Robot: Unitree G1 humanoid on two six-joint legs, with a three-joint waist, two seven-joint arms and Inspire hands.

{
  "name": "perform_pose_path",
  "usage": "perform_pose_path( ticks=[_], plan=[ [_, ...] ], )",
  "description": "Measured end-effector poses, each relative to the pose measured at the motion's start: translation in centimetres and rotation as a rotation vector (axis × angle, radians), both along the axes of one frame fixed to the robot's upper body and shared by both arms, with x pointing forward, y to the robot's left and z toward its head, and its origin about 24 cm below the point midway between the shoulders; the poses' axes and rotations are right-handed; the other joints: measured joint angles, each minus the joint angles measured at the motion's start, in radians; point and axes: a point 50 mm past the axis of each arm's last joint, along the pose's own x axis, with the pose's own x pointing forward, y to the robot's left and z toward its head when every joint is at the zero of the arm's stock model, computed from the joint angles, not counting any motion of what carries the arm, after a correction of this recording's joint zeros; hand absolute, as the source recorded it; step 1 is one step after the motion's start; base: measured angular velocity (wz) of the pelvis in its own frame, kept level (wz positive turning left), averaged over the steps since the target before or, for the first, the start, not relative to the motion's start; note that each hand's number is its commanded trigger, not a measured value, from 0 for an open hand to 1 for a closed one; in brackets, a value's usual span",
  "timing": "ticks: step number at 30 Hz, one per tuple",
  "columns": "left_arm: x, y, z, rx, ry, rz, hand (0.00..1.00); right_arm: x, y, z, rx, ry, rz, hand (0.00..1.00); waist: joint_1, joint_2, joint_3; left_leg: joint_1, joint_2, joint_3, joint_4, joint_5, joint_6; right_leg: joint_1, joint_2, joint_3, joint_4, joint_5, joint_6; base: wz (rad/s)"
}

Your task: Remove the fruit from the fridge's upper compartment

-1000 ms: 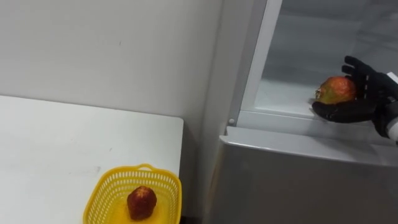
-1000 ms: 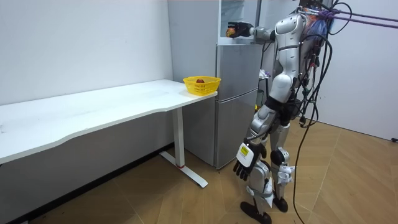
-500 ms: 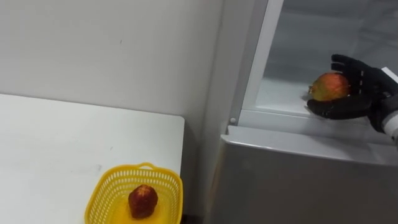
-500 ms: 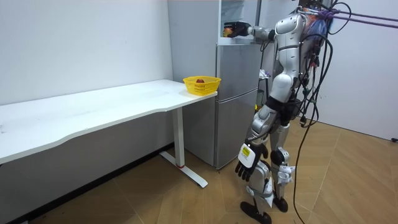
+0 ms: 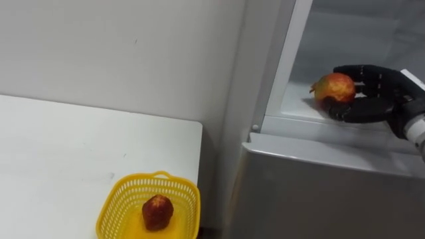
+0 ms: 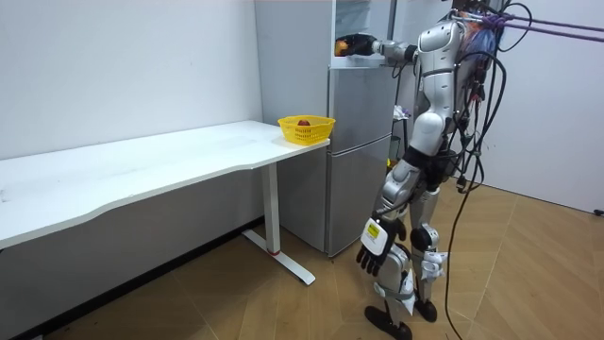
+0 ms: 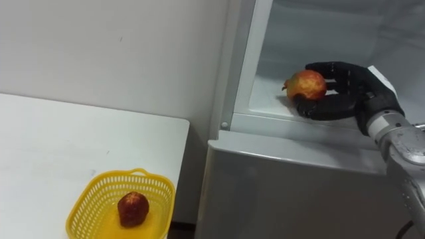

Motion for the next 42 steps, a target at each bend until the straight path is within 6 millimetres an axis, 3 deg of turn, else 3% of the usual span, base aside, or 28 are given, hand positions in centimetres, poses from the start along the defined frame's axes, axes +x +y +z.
perform_pose_path(
  ticks=[18,22,26,31,36,42],
  plan=[
    [0.7,0.1,0.1,0.004,-0.021,-0.002,0.0,0.0,0.0,0.3,0.079,-0.022,0.004,1.0,0.003,0.002,-0.0013,-0.004,-0.001,0.001,-0.002,0.0,0.0,-0.003,0.001,0.001,-0.001,0.0,0.0,0.0],
    [1.1,0.0,0.0,0.004,-0.029,-0.005,0.0,0.0,1.4,1.6,0.07,-0.087,0.04,1.0,0.004,0.019,0.0008,0.002,-0.001,0.007,-0.002,0.0,0.001,-0.003,0.002,0.004,-0.002,0.0,0.0,-0.01],
    [1.5,-0.3,0.0,0.013,-0.039,-0.028,0.0,-0.2,2.9,1.7,0.065,-0.124,0.063,1.0,0.004,0.042,0.006,0.007,-0.001,0.016,-0.002,0.0,0.001,0.004,0.003,0.01,-0.003,0.0,0.0,-0.01],
    [1.8,-0.4,-0.1,0.025,-0.061,-0.033,0.0,-2.1,5.0,0.5,-0.064,-0.174,0.09,1.0,0.003,0.063,-0.0033,0.006,0.0,0.029,-0.004,0.003,0.003,-0.009,0.002,0.031,-0.002,0.0,0.0,-0.06],
    [1.2,-1.0,-0.4,0.009,-0.053,-0.026,0.0,-3.7,6.0,-0.2,-0.123,-0.239,0.071,1.0,-0.006,0.057,-0.0013,0.02,0.001,0.046,-0.024,0.007,0.004,-0.008,0.002,0.04,-0.002,0.0,0.0,-0.1],
    [1.2,-1.4,-0.5,0.004,-0.06,-0.024,0.0,-6.3,7.6,0.9,-0.137,-0.395,0.058,1.0,-0.025,0.055,0.0036,0.037,0.003,0.069,-0.034,0.007,0.004,-0.006,0.002,0.062,-0.002,0.001,-0.001,-0.11]
  ],
)
